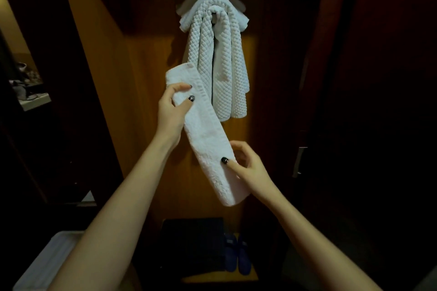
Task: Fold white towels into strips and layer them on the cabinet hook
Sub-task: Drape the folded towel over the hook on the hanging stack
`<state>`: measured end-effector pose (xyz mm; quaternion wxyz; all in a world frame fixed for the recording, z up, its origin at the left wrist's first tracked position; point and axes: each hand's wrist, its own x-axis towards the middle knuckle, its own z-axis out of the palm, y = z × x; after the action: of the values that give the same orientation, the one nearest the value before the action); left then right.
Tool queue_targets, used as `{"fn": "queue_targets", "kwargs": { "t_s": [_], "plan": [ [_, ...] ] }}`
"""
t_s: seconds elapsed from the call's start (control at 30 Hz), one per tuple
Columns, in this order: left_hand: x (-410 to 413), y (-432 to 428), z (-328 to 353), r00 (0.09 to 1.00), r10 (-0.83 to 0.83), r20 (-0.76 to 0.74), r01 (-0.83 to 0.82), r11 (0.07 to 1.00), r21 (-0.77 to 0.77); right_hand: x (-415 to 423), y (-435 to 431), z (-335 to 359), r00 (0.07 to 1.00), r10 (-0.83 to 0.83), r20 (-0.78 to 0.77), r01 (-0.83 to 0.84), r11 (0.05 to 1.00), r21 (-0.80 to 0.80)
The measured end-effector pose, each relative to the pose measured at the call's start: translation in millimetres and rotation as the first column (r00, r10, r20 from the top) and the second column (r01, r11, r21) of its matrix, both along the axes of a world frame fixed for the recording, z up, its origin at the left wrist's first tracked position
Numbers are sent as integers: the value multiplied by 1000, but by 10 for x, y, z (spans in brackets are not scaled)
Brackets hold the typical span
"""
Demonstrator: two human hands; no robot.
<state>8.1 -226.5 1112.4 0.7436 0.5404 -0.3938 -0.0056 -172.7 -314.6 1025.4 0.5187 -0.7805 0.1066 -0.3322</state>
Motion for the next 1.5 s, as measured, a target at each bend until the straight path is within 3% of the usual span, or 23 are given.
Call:
{"fn": "queue_targets", "kwargs": {
  "t_s": [0.13, 0.37, 0.63, 0.8, 0.97, 1.1, 1.27, 1.5],
  "plan": [
    [63, 11, -71, 990, 32, -134, -37, 999, -36, -28, 25, -120, 983, -71, -172, 58, 995, -82],
    [99, 51, -196, 945, 12, -326, -43, 995, -87, -155, 106, -256, 977, -210, 38, 214, 954, -212],
    [38, -41, -261, 919, -16, -394, -17, 997, -81, -218, 56, -335, 949, -281, -141, 237, 935, -265],
    [37, -95, -246, 914, -25, -406, -20, 994, -108, -316, 69, -326, 928, -370, -39, 307, 820, -483],
    [-15, -173, -168, 935, -23, -354, -16, 994, -107, -333, 3, -308, 861, -508, -35, 396, 710, -582],
    [-36, -226, -107, 950, 1, -313, -25, 997, -71, -361, -69, -287, 876, -480, -46, 410, 793, -451],
    [-45, -258, -59, 955, -39, -293, 18, 997, -76, -391, -171, -299, 944, -330, -27, 325, 939, -111],
    [-117, -229, 27, 932, -192, -308, 166, 980, -108, -434, -273, -375, 999, -36, -40, 42, 986, 161]
  ]
}}
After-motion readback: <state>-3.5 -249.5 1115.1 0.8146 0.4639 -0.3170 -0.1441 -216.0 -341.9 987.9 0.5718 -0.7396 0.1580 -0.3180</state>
